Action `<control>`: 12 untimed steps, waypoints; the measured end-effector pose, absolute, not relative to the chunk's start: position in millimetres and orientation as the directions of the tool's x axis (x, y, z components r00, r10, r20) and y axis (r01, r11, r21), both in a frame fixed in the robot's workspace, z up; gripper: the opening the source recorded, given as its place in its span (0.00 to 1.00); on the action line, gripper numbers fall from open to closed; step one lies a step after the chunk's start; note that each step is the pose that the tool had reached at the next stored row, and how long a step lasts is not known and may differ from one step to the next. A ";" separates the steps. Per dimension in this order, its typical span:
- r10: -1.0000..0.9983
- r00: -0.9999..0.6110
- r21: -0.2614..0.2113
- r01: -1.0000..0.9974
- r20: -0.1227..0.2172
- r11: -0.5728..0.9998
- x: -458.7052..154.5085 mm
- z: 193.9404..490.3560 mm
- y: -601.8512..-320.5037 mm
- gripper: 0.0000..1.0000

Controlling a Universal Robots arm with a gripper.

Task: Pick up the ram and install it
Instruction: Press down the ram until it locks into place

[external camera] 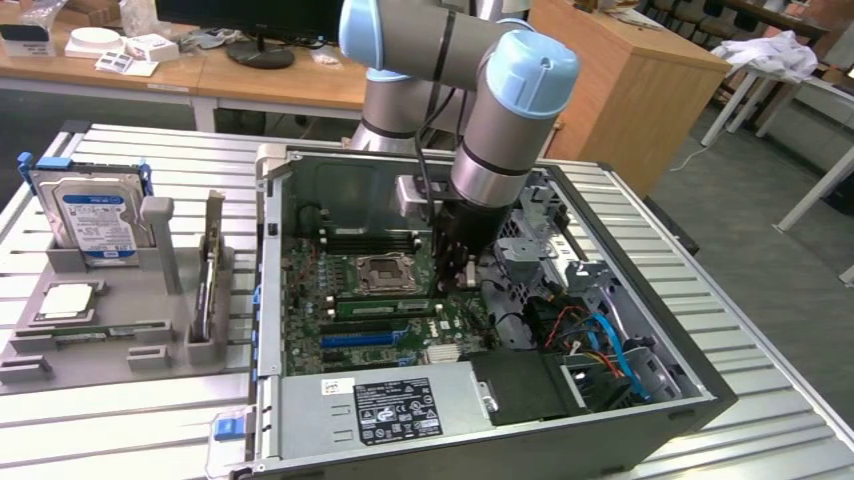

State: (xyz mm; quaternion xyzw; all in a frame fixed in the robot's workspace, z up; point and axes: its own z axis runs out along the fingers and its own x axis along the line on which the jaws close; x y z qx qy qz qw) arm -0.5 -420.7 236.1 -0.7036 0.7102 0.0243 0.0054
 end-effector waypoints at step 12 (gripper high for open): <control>-0.999 -0.010 0.027 -1.000 -0.042 0.009 -0.5 234.1 -417.8 0.11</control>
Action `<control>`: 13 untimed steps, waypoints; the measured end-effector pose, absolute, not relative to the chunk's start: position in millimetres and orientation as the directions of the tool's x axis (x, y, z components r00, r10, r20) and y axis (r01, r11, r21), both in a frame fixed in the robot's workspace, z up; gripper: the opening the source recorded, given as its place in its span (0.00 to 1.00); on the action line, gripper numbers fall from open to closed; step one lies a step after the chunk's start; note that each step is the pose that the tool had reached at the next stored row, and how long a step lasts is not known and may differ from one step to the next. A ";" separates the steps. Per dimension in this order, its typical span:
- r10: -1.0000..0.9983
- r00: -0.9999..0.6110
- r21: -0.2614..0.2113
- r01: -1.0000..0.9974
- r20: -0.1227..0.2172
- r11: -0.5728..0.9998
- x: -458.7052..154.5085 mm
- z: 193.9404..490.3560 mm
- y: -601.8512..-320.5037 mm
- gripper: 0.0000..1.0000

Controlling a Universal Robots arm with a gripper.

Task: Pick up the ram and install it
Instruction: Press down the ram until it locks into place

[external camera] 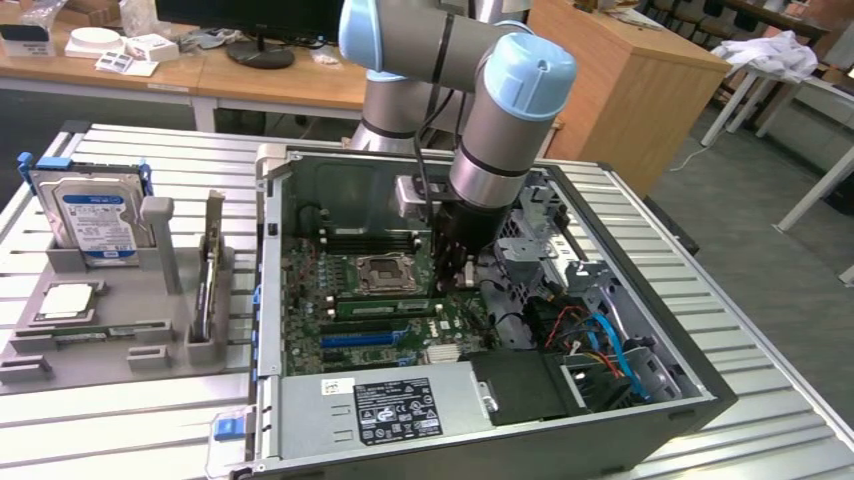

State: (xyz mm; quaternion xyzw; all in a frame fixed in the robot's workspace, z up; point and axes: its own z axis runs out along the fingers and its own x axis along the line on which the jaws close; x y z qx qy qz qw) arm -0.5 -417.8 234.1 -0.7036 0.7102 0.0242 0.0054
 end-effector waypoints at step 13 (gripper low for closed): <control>-0.999 -0.010 0.027 -1.000 -0.042 0.009 -0.5 232.3 -417.8 0.11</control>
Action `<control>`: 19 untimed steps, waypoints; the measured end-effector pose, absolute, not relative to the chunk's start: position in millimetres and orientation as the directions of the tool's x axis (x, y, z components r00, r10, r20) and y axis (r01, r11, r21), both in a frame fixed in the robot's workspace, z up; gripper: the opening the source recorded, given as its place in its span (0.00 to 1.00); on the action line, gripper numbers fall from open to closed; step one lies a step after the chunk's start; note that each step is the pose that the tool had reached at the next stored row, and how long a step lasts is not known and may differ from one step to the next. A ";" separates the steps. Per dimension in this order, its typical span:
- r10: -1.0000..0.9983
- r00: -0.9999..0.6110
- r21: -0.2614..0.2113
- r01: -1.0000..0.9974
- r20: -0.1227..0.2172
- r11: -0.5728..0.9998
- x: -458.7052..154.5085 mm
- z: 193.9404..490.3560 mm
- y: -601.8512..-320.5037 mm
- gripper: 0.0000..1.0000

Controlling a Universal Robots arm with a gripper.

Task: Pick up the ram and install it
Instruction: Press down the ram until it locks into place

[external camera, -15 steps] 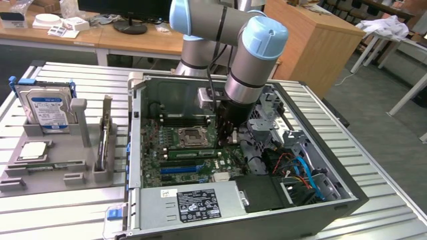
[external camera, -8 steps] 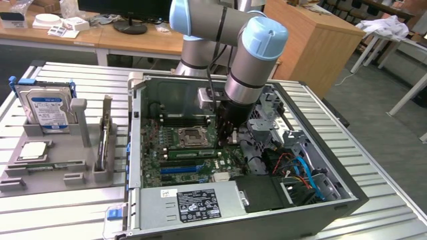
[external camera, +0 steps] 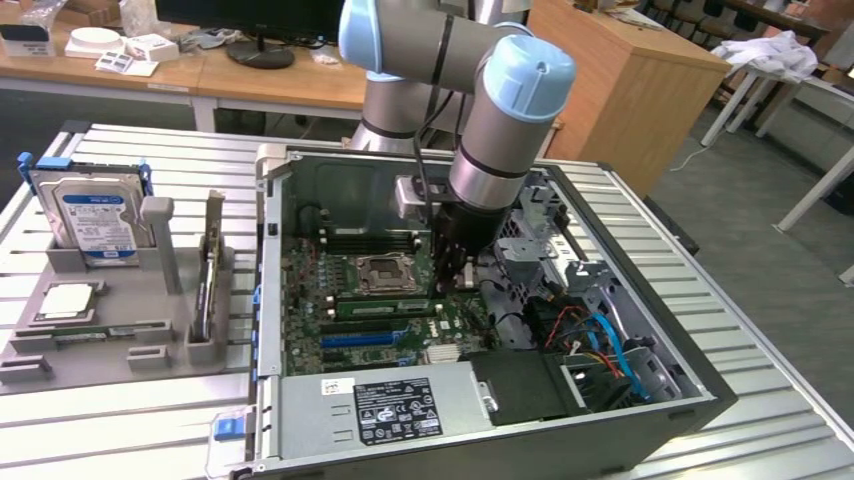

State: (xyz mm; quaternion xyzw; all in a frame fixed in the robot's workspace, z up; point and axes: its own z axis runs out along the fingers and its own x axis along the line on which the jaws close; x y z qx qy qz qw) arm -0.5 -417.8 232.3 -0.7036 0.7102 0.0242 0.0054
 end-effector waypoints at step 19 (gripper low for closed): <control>-0.999 -0.010 0.027 -1.000 -0.042 0.009 -0.5 228.6 -417.8 0.11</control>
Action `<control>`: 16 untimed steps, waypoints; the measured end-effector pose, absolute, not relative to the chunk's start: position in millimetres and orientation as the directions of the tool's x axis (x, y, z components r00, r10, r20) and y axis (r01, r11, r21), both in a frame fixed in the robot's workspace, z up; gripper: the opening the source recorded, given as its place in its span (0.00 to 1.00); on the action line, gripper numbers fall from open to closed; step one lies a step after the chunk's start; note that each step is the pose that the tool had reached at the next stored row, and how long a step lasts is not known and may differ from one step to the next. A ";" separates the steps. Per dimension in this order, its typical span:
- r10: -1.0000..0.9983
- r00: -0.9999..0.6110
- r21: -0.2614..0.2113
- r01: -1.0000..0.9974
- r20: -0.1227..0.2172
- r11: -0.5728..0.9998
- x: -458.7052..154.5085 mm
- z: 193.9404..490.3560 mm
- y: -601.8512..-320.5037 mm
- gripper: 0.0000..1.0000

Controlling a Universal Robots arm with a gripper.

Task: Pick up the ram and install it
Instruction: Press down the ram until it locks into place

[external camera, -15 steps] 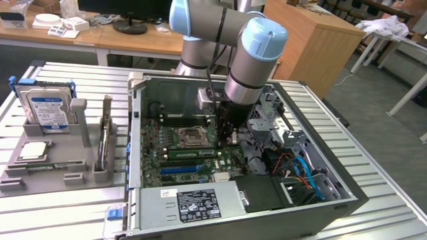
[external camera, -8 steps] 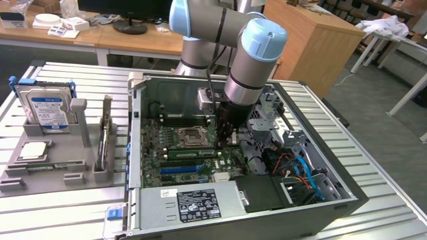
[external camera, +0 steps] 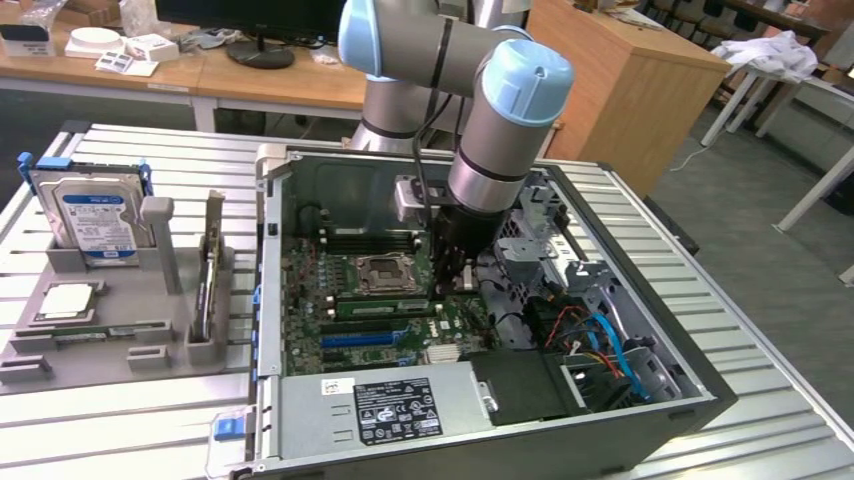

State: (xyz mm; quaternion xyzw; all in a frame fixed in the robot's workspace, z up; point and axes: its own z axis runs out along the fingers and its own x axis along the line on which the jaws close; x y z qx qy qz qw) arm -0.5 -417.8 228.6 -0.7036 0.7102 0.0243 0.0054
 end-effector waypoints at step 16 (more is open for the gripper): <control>-0.999 -0.010 0.027 -1.000 -0.042 0.009 -0.5 227.1 -417.8 0.11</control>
